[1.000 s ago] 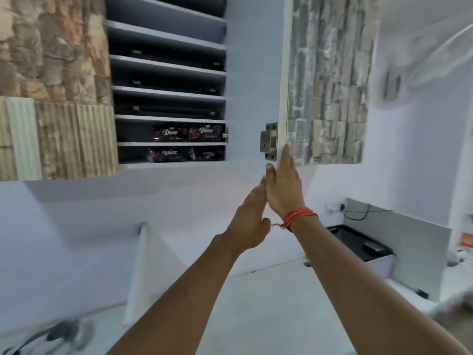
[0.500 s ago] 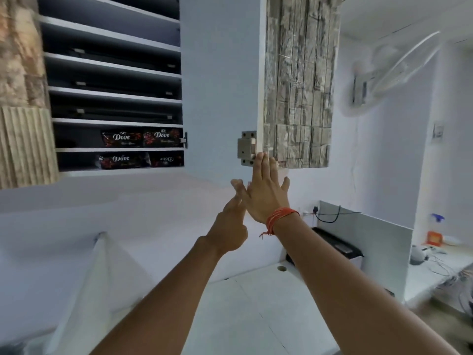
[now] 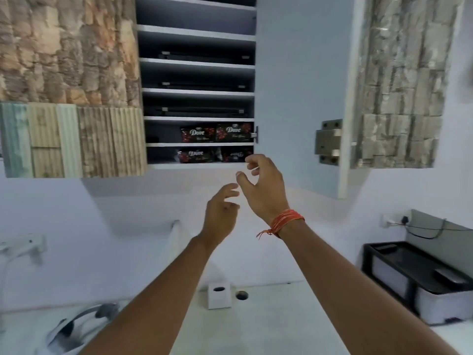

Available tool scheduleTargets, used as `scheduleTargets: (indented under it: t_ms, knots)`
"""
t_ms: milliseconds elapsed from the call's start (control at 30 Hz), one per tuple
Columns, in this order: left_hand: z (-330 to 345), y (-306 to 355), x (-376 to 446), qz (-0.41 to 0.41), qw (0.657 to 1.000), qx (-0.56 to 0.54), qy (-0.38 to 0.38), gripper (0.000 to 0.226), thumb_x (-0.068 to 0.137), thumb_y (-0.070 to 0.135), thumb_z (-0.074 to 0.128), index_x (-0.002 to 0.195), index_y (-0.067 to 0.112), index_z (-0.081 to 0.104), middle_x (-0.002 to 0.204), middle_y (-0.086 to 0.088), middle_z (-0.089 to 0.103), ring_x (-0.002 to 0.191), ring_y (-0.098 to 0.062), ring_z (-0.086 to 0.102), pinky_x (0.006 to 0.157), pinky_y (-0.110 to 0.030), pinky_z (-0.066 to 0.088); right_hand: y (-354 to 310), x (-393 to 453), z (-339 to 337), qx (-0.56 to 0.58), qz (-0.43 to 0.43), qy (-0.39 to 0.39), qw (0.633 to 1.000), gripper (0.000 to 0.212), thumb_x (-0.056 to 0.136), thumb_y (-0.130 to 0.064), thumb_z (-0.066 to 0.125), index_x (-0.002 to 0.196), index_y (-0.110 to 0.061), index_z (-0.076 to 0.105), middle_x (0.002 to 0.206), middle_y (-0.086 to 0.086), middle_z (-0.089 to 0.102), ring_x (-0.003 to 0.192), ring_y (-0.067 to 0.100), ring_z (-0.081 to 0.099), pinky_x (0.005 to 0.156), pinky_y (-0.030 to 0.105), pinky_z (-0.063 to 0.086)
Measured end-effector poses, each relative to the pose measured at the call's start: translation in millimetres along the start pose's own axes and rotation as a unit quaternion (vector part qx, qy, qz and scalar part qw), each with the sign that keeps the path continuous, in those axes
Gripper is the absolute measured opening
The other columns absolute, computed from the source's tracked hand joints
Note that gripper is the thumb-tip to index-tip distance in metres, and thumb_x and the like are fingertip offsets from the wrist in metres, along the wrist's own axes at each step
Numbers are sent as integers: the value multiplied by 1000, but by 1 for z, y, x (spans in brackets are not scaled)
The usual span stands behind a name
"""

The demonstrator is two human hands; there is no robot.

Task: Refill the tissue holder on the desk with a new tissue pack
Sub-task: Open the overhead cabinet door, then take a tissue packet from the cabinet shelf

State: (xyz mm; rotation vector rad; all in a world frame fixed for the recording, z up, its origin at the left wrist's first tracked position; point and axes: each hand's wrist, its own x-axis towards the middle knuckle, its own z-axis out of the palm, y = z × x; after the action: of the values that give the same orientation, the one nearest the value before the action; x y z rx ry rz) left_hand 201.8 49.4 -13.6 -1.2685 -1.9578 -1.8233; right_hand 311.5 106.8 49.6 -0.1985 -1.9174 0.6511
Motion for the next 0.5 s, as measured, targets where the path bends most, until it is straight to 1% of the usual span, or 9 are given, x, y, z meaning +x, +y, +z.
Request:
scheduleTargets:
  t_ms: [33, 100, 167, 233, 300, 367, 433, 500]
  knots:
    - [-19, -11, 9, -32, 999, -12, 21, 48, 86, -7, 49, 126, 19, 58, 118, -3, 67, 95, -22, 69, 65, -20, 57, 5, 8, 20, 12, 17, -19, 1000, 33, 89, -28, 62, 119, -17, 55, 111, -3, 57, 103, 15, 54, 91, 33, 48]
    - [-55, -33, 31, -87, 994, -35, 54, 48, 88, -7, 50, 128, 18, 56, 119, -7, 64, 85, -27, 68, 53, -16, 49, 13, 28, 61, 44, 53, -47, 996, 37, 88, -30, 64, 121, -16, 54, 114, -2, 57, 106, 17, 55, 92, 33, 48]
    - [-84, -54, 54, -96, 991, -37, 82, 48, 89, -7, 49, 130, 17, 54, 120, -9, 62, 78, -25, 68, 48, -12, 45, 23, 51, 104, 50, 64, -59, 995, 44, 86, -32, 67, 124, -13, 52, 120, 3, 57, 112, 20, 55, 94, 33, 47]
    - [-108, -76, 79, -90, 990, -28, 104, 50, 90, -4, 49, 134, 18, 50, 124, -5, 59, 76, -23, 68, 48, -10, 44, 33, 77, 147, 20, 54, -58, 997, 51, 84, -35, 69, 126, -12, 51, 127, 6, 54, 118, 23, 52, 99, 36, 45]
    - [-125, -94, 105, -87, 990, -25, 107, 53, 91, -1, 49, 140, 19, 45, 126, 1, 53, 76, -18, 68, 52, -17, 45, 41, 105, 185, -9, 62, -52, 997, 53, 84, -37, 69, 126, -10, 51, 132, 9, 51, 122, 26, 49, 102, 38, 44]
    - [-137, -110, 132, -90, 991, -13, 102, 56, 91, 1, 50, 143, 21, 41, 128, 4, 50, 73, -14, 69, 54, -21, 46, 50, 131, 218, -44, 74, -56, 995, 54, 84, -38, 68, 125, -7, 50, 133, 11, 50, 125, 29, 46, 101, 39, 43]
    - [-146, -126, 155, -86, 992, 3, 92, 58, 91, 1, 50, 143, 22, 41, 131, 4, 51, 73, -15, 69, 53, -23, 45, 62, 151, 242, -128, 51, -78, 987, 60, 85, -44, 64, 129, -5, 48, 137, 12, 50, 129, 31, 42, 105, 41, 40]
    - [-154, -139, 174, -73, 993, 15, 90, 60, 89, 0, 51, 143, 21, 41, 131, 0, 53, 77, -19, 70, 54, -24, 46, 73, 167, 259, -214, 17, -90, 972, 68, 85, -53, 59, 132, -6, 46, 140, 12, 47, 133, 31, 38, 108, 45, 37]
